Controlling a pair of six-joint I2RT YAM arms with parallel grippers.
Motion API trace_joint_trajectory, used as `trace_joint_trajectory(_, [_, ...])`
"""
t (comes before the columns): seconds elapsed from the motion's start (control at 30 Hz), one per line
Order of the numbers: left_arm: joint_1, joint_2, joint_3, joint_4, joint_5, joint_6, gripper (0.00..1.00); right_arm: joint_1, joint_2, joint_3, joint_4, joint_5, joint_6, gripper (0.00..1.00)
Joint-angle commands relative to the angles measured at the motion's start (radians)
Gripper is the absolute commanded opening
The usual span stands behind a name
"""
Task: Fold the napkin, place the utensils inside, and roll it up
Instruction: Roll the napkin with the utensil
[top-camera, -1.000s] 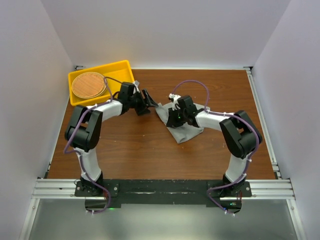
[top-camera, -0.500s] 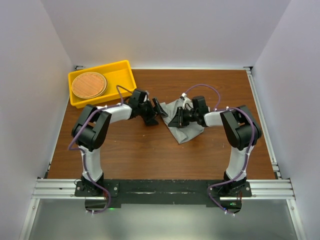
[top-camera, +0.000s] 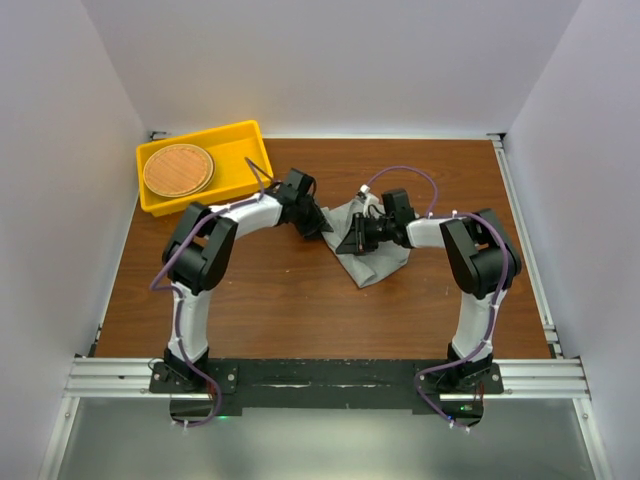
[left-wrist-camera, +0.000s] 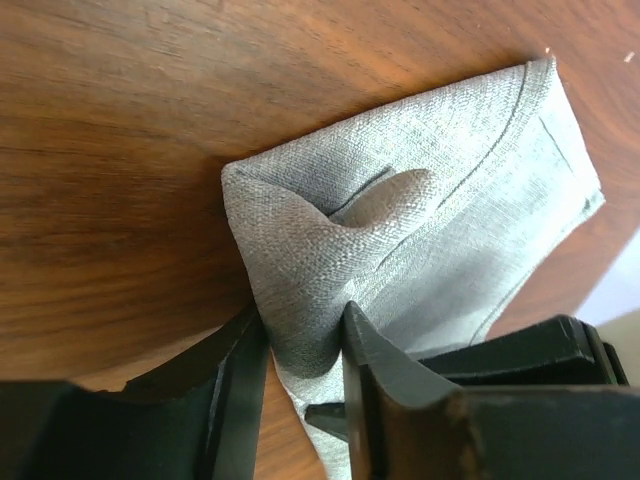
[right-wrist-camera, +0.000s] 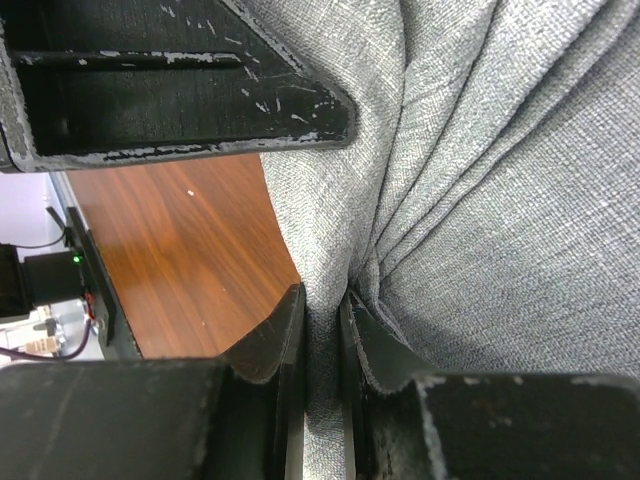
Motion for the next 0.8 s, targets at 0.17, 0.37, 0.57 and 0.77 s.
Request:
trace_joint_trajectory(0.17, [-0.021, 0.107, 0.156, -0.21, -0.228, 0.019, 0.1, 0.016, 0.032, 0.018, -0.27, 0.156, -0.154, 0.0])
trace_joint_trajectory(0.37, [-0.044, 0.12, 0.247, -0.366, -0.291, 0.003, 0.0, 0.094, -0.009, 0.112, -0.429, 0.319, -0.193, 0.25])
trace_joint_trajectory(0.57, [-0.069, 0.163, 0.354, -0.555, -0.308, -0.016, 0.0, 0.181, -0.124, 0.175, -0.547, 0.527, -0.202, 0.58])
trace_joint_trajectory(0.77, [-0.084, 0.152, 0.379, -0.57, -0.288, -0.031, 0.0, 0.232, -0.26, 0.155, -0.532, 0.697, -0.235, 0.68])
